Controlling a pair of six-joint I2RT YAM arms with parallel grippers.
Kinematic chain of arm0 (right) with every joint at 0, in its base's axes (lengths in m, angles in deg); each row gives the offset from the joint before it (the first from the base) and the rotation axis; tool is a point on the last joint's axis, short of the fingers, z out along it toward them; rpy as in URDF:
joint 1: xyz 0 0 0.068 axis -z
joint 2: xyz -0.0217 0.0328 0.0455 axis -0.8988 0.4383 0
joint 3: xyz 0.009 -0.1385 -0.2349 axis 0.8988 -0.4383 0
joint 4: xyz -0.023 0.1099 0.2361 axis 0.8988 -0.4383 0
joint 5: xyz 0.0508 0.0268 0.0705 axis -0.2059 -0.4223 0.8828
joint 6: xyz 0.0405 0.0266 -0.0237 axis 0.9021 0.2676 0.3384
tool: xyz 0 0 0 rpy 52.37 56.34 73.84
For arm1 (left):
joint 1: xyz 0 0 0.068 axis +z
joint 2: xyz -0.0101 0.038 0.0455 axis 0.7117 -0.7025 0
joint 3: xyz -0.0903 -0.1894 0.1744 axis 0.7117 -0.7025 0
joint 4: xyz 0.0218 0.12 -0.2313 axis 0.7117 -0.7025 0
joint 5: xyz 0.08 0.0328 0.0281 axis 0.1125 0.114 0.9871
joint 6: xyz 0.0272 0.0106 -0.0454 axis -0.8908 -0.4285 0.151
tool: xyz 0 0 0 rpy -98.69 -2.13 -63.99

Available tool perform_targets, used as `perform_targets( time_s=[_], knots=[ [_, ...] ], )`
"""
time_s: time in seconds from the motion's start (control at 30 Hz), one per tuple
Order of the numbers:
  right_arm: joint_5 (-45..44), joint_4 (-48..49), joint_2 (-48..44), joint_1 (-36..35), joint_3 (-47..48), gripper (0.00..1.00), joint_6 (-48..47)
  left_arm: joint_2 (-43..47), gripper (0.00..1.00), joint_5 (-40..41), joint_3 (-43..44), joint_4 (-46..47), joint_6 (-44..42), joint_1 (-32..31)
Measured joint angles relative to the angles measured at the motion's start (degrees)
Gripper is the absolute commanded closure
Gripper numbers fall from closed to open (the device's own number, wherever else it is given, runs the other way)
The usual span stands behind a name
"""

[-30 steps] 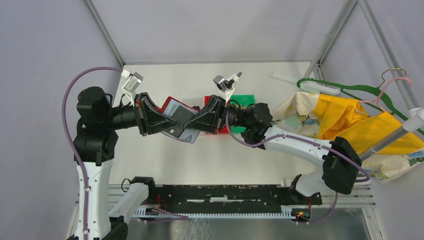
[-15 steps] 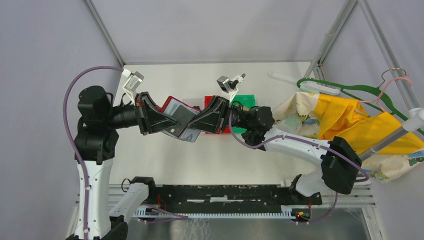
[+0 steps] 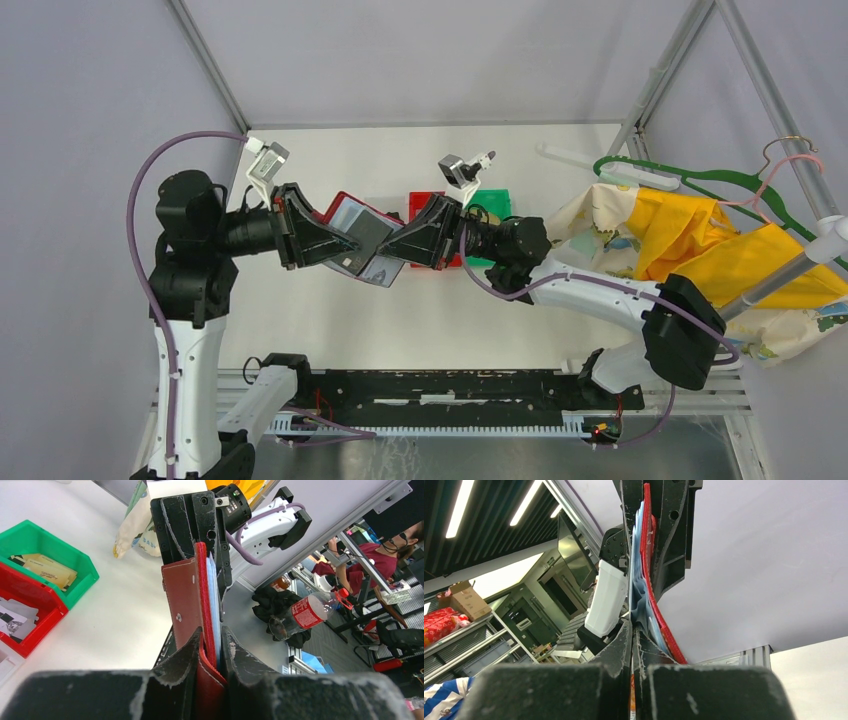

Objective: Take the credit cards out of the card holder
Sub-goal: Remove the credit card from the card holder.

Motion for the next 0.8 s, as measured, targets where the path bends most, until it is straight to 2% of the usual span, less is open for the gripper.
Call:
perform_targets(
  time_s=[0.67,0.7,0.8],
  knots=[
    [-0.6,1.1,-1.6,-0.3,-3.1,1.0,-1.1,-0.5,0.77,0.0,0.3,0.1,0.6,0.0],
    [-0.7,1.1,-1.7,-0.3,-3.4,1.0,-1.1,-0.5,0.78,0.0,0.3,0.2,0.6,0.0],
    [-1.0,1.3,-2.0,-0.3,-4.0,0.92,-1.1,-0.5,0.86,0.0,0.3,0.2,0.7,0.0]
  ],
)
